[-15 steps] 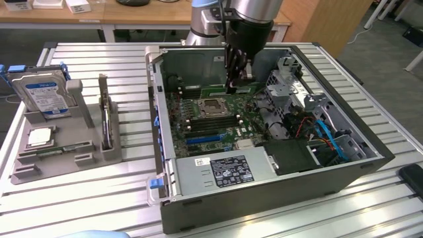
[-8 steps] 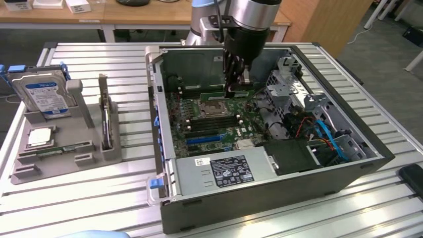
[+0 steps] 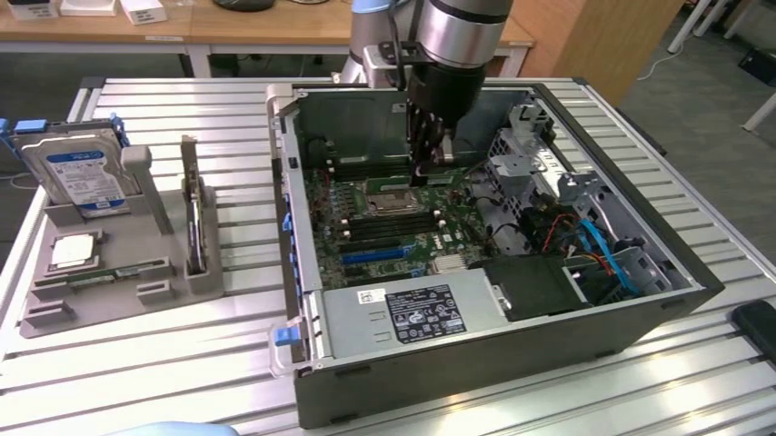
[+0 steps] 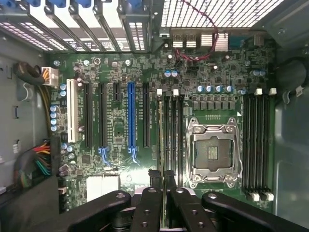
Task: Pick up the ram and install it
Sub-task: 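Insert the ram into the slot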
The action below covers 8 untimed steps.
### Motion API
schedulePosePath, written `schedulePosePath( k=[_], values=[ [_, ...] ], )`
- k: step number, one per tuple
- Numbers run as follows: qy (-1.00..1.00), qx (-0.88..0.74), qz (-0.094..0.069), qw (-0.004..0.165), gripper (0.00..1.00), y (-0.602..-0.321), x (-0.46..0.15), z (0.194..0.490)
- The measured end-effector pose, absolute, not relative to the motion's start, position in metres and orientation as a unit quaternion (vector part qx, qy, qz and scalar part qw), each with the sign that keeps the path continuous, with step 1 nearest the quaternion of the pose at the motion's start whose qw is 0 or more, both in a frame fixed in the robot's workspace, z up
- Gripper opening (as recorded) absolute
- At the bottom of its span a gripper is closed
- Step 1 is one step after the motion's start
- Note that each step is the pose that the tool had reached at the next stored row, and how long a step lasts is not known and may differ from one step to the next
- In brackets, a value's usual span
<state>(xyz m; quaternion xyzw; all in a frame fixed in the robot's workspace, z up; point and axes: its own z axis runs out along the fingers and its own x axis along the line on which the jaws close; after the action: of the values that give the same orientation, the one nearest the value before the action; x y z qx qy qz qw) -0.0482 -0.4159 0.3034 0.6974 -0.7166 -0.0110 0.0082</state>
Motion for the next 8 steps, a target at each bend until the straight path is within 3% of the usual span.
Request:
schedulePosePath(
  k=[8],
  values=[
    [-0.717, 0.697, -0.010, 0.007, 0.13, -0.4159, -0.0482, 0.3017]
  ],
)
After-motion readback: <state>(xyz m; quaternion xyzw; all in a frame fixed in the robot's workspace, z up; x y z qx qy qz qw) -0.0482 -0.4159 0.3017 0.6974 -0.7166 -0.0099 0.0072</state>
